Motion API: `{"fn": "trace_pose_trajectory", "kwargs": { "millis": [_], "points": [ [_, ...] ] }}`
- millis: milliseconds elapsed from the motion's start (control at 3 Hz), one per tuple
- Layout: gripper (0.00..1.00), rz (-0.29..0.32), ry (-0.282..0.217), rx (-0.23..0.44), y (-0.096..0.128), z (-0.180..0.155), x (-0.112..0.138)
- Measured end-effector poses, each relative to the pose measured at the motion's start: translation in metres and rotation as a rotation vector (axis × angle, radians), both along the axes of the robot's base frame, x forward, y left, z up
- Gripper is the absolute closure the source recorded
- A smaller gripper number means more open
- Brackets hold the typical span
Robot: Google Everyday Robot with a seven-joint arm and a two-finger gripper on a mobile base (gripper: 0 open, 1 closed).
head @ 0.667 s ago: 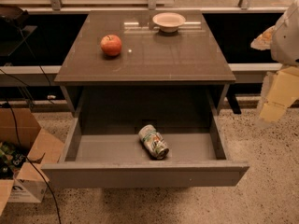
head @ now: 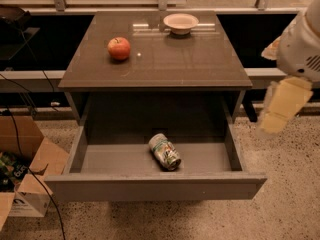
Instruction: Pick 7up can from top drawer and place on counter
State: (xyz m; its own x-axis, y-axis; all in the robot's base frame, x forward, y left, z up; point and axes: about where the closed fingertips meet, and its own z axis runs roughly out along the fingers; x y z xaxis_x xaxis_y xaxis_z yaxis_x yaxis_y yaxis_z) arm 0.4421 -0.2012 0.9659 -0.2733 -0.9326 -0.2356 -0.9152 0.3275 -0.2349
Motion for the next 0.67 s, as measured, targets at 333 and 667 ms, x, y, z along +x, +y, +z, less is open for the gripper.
{"fn": "trace_pose_trajectory", "kwargs": {
  "millis": [333, 667],
  "points": [
    [0.0, -0.07, 0.024, 0.046, 0.024, -0.032, 0.008],
    [0.0, -0.127, 0.056, 0.101, 0.042, -0.078, 0.024]
  ]
}}
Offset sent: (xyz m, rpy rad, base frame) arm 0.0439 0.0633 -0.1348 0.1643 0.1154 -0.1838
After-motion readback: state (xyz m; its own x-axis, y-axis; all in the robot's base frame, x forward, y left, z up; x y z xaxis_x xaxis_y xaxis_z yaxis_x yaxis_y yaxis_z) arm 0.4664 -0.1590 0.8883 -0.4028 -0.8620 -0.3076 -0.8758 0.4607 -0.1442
